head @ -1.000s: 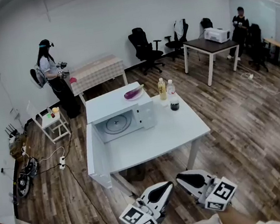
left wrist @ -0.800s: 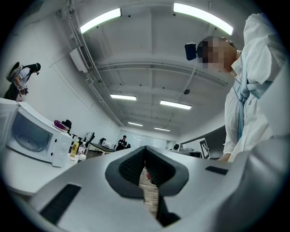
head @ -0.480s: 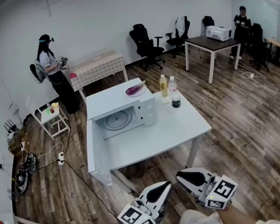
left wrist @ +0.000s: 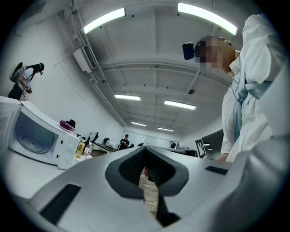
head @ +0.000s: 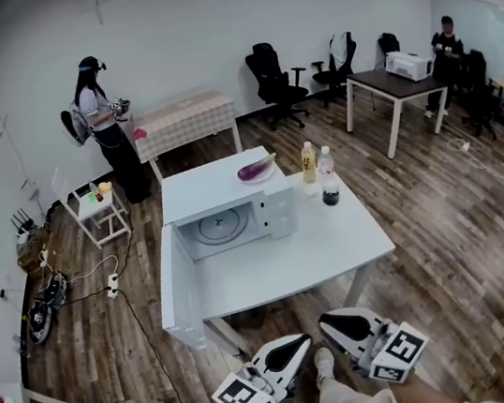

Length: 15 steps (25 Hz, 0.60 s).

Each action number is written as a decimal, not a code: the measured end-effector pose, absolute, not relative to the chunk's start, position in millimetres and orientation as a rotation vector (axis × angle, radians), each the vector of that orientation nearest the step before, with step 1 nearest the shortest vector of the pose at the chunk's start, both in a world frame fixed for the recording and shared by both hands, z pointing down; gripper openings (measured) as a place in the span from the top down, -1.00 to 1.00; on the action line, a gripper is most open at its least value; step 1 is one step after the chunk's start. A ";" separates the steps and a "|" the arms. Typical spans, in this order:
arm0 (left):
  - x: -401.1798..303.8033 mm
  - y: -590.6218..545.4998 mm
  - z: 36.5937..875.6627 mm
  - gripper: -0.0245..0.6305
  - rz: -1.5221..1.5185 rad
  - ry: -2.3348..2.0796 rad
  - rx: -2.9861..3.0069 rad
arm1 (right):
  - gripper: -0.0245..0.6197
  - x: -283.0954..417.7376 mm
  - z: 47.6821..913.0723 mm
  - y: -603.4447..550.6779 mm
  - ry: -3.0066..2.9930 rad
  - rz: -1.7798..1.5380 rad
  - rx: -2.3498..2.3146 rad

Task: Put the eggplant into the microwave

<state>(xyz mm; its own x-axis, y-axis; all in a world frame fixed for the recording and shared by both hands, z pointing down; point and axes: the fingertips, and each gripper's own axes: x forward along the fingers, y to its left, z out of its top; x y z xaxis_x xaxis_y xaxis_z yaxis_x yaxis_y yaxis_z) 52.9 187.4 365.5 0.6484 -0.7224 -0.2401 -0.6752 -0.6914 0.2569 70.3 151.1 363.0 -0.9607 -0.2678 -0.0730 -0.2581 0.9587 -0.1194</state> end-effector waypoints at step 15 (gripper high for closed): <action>18.8 79.0 362.1 0.92 -0.451 -1.193 2.692 | 0.81 33.8 355.6 35.8 3.009 -0.197 -0.349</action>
<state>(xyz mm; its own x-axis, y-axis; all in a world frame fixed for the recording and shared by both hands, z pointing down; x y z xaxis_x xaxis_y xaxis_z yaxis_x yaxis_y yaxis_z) 18.8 79.0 362.1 0.6358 -0.7435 -0.2073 -0.6944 -0.6683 0.2669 33.8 35.8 355.6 -0.9680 -0.2340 -0.0901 -0.2203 0.9653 -0.1404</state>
